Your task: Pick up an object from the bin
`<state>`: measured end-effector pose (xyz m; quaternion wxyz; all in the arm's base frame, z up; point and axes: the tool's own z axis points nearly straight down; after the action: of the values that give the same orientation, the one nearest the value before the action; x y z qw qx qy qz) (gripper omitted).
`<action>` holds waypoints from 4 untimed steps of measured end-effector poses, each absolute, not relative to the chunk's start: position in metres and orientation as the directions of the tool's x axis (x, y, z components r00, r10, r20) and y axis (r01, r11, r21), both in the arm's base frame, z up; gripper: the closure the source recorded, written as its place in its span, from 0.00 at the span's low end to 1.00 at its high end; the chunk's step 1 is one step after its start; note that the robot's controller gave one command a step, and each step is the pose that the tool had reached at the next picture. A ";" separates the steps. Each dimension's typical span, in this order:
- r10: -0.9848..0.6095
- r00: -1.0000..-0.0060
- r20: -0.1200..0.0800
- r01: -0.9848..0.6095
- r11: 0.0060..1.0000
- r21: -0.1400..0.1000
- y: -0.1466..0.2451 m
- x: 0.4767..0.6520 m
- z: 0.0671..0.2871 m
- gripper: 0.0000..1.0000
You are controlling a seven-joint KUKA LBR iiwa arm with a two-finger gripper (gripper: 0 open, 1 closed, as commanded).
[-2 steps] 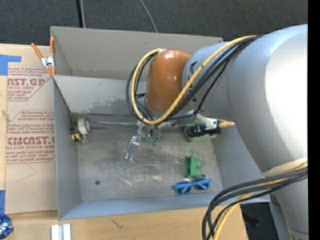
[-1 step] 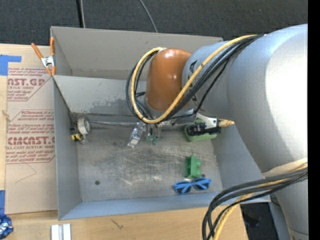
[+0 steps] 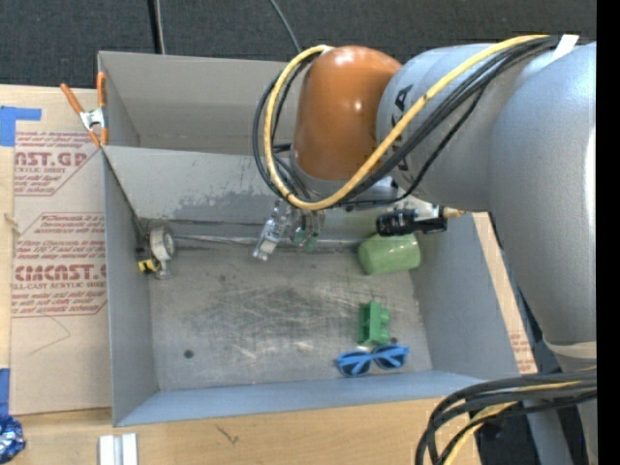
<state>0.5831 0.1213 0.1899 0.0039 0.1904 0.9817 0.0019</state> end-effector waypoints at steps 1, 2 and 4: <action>0.418 -0.908 0.009 0.418 0.908 -0.007 0.100 0.523 0.122 1.00; 0.421 -0.907 -0.007 0.421 0.907 -0.002 0.001 0.528 0.182 1.00; 0.392 -0.920 0.000 0.392 0.920 0.001 -0.136 0.487 0.077 1.00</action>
Offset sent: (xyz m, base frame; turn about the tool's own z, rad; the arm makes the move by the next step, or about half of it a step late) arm -0.0563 -0.0209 -0.0628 0.0470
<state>0.4870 -0.1361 0.0770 0.0001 0.1999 0.9798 0.0007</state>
